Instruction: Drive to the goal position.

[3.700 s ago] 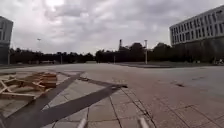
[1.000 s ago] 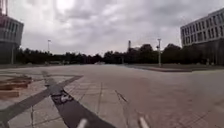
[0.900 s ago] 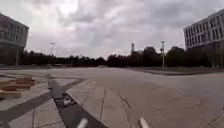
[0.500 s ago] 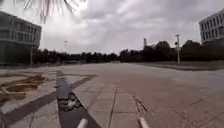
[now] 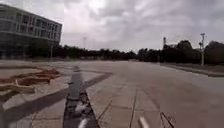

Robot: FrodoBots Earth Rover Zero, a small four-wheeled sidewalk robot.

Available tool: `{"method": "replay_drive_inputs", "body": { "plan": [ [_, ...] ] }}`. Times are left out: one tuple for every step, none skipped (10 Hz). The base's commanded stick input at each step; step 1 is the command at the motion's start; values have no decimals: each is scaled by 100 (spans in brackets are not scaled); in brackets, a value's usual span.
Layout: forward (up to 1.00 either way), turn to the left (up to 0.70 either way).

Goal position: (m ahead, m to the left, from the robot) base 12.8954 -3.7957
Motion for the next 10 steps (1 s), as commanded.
{"method": "replay_drive_inputs", "body": {
  "plan": [
    [70, 0],
    [70, 0],
    [70, -25],
    [70, -34],
    [70, -35],
    [70, -35],
    [70, -35],
    [70, -35],
    [70, -35],
    [70, -35]
  ]
}}
